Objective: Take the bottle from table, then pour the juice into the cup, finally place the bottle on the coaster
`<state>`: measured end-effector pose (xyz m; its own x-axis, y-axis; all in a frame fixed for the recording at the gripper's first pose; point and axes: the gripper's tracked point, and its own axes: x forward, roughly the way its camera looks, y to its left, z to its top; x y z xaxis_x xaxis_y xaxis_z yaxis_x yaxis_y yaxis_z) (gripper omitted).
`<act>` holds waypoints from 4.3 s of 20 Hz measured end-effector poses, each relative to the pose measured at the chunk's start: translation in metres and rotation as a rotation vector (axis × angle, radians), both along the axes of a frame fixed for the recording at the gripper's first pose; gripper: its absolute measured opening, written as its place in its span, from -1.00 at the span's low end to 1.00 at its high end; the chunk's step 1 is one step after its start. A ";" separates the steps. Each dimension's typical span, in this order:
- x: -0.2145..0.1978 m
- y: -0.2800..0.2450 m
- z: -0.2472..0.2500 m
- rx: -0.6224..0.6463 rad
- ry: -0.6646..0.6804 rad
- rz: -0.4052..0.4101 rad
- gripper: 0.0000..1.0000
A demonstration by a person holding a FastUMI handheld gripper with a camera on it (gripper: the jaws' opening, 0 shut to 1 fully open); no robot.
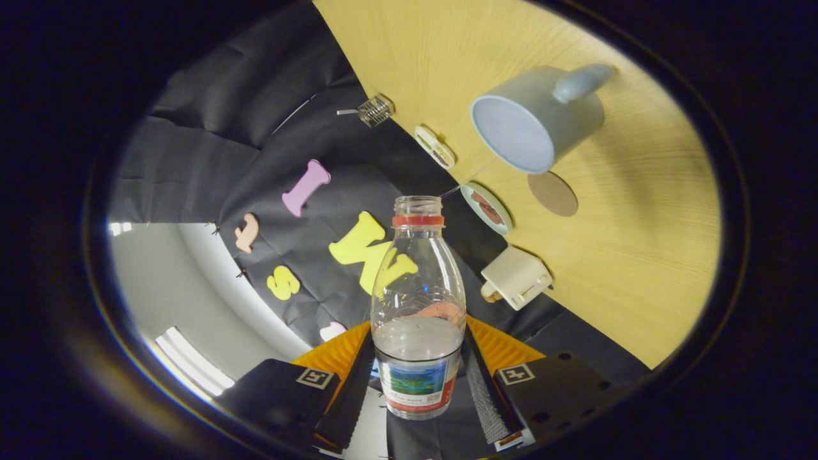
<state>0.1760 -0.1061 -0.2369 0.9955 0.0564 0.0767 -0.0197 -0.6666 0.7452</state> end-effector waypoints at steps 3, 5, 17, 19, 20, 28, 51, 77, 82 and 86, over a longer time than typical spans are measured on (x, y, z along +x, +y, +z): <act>0.001 -0.001 -0.004 0.005 0.001 0.002 0.56; 0.002 -0.001 -0.008 0.003 0.008 0.006 0.56; 0.001 -0.002 -0.018 0.113 0.005 -0.001 0.56; -0.002 -0.005 -0.014 0.082 -0.006 -0.011 0.56; -0.004 -0.005 -0.012 0.048 -0.008 -0.016 0.56; -0.010 0.027 -0.003 -0.366 -0.031 0.022 0.56; -0.014 0.024 0.084 -2.066 -0.049 -0.081 0.58; 0.132 0.048 -0.097 -2.323 0.119 0.047 0.61; 0.141 0.043 -0.114 -2.290 0.132 0.050 0.65; 0.140 0.049 -0.103 -2.321 0.099 0.029 0.75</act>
